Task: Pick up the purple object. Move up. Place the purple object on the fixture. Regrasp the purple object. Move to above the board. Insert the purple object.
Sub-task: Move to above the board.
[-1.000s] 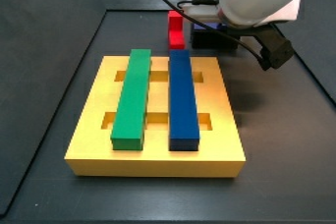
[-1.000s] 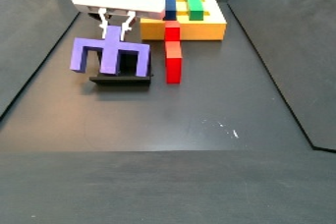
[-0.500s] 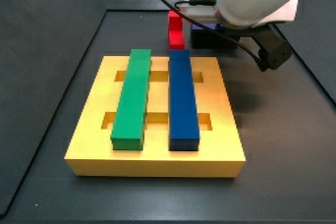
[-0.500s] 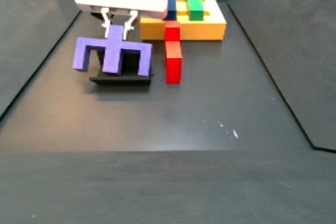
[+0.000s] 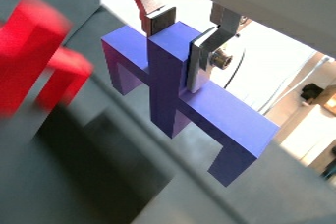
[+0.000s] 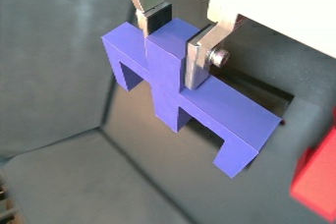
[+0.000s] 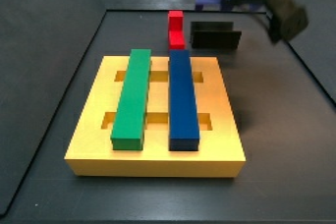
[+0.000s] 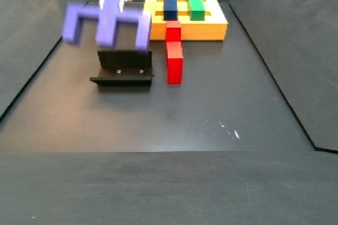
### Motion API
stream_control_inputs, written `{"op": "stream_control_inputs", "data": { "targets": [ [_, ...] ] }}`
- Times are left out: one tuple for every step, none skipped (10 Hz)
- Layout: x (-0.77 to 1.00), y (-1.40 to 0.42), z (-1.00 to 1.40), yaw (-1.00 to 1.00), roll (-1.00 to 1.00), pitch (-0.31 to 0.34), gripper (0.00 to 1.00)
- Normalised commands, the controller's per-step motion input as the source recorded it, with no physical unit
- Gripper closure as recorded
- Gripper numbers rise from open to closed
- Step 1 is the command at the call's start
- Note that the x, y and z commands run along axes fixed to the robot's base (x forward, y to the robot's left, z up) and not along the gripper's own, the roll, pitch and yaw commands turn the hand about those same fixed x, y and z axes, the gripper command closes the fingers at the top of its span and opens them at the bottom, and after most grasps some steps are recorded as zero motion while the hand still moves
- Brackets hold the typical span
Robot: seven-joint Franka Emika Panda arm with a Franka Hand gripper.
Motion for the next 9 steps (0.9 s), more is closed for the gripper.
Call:
{"op": "stream_control_inputs", "data": {
  "targets": [
    [0.00,0.04,1.40,0.01,-0.05,0.051,1.00],
    [0.01,0.02,1.40,0.03,0.01,0.067,1.00],
    [0.01,0.01,1.40,0.03,0.02,0.071,1.00],
    [0.02,0.02,1.40,0.03,-0.02,0.066,1.00],
    [0.02,0.00,0.68,0.04,-0.02,0.064,1.00],
    [-1.08,-1.40,0.30,-0.01,-1.00,0.211,1.00],
    [-1.11,-1.40,0.32,0.00,-1.00,0.201,1.00],
    [-1.20,-1.40,0.29,0.03,-1.00,0.185,1.00],
    [-1.18,-1.40,0.29,0.04,-1.00,0.188,1.00]
  ]
}}
